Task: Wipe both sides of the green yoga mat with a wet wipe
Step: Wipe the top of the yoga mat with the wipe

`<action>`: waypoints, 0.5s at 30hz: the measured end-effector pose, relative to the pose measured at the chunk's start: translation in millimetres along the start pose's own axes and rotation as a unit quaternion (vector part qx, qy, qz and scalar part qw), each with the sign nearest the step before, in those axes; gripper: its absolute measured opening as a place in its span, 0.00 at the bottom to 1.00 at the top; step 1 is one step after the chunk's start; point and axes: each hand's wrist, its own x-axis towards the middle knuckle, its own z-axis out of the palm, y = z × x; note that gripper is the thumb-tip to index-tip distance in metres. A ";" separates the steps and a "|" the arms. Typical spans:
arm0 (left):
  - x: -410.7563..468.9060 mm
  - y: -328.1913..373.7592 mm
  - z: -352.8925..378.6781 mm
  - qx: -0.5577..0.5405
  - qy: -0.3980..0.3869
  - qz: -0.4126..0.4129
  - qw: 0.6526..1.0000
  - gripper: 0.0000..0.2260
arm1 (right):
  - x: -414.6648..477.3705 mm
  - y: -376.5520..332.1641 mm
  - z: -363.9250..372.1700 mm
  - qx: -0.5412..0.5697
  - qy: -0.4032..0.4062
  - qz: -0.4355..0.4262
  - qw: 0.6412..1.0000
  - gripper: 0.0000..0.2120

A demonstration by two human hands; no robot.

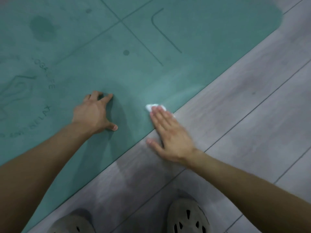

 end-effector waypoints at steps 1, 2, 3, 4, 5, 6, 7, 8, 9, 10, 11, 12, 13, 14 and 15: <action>0.4 -1.4 1.0 0.002 0.001 -0.002 1.000 0.58 | -1.2 -12.5 8.8 -0.013 -0.027 -0.087 0.996 0.40; 1.2 -2.4 1.6 0.003 0.001 -0.001 1.000 0.58 | 4.6 -9.4 10.9 -0.030 -0.031 -0.157 0.987 0.39; 1.9 -2.7 1.7 0.003 0.001 0.003 1.000 0.58 | 15.4 4.7 5.0 -0.038 -0.021 -0.188 0.981 0.37; 2.4 -3.0 2.1 0.003 0.003 0.007 1.000 0.59 | 28.4 24.7 -4.3 -0.038 -0.004 -0.168 0.985 0.37; 2.3 -3.3 2.1 0.003 0.004 0.007 1.000 0.59 | 42.3 48.7 -16.8 -0.029 0.018 -0.105 0.994 0.37; 1.2 -3.1 1.5 0.002 0.003 0.004 1.000 0.59 | 56.2 75.2 -32.2 -0.024 0.042 -0.011 0.999 0.38; -0.1 -2.7 0.3 0.001 0.001 -0.001 1.000 0.59 | 68.0 100.3 -49.0 -0.033 0.054 0.091 0.994 0.39; -1.3 -1.7 -1.4 0.000 -0.001 -0.003 1.000 0.59 | 77.4 120.1 -62.8 -0.044 0.053 0.170 0.983 0.41; -2.1 -0.1 -2.6 -0.001 -0.003 -0.005 1.000 0.58 | 84.4 129.5 -71.0 -0.042 0.051 0.218 0.974 0.43; -2.6 1.8 -3.4 -0.001 -0.003 -0.006 1.000 0.58 | 88.8 123.9 -72.2 -0.031 0.052 0.232 0.971 0.44; -2.7 3.2 -3.9 -0.001 -0.001 -0.007 1.000 0.58 | 90.1 104.1 -65.9 -0.021 0.057 0.209 0.976 0.44; -2.2 3.4 -3.9 -0.002 0.002 -0.007 1.000 0.58 | 87.5 76.1 -52.9 -0.018 0.056 0.150 0.987 0.44; -1.7 3.0 -4.2 -0.003 0.005 -0.007 1.000 0.59 | 81.6 43.9 -37.9 -0.021 0.036 0.060 0.997 0.43; -1.4 1.8 -3.8 -0.004 0.007 -0.006 1.000 0.59 | 74.2 14.9 -20.5 -0.027 0.001 -0.042 0.999 0.42; -1.4 0.2 -3.0 -0.002 0.009 -0.005 1.000 0.59 | 65.8 -8.1 -4.9 -0.037 -0.030 -0.122 0.991 0.41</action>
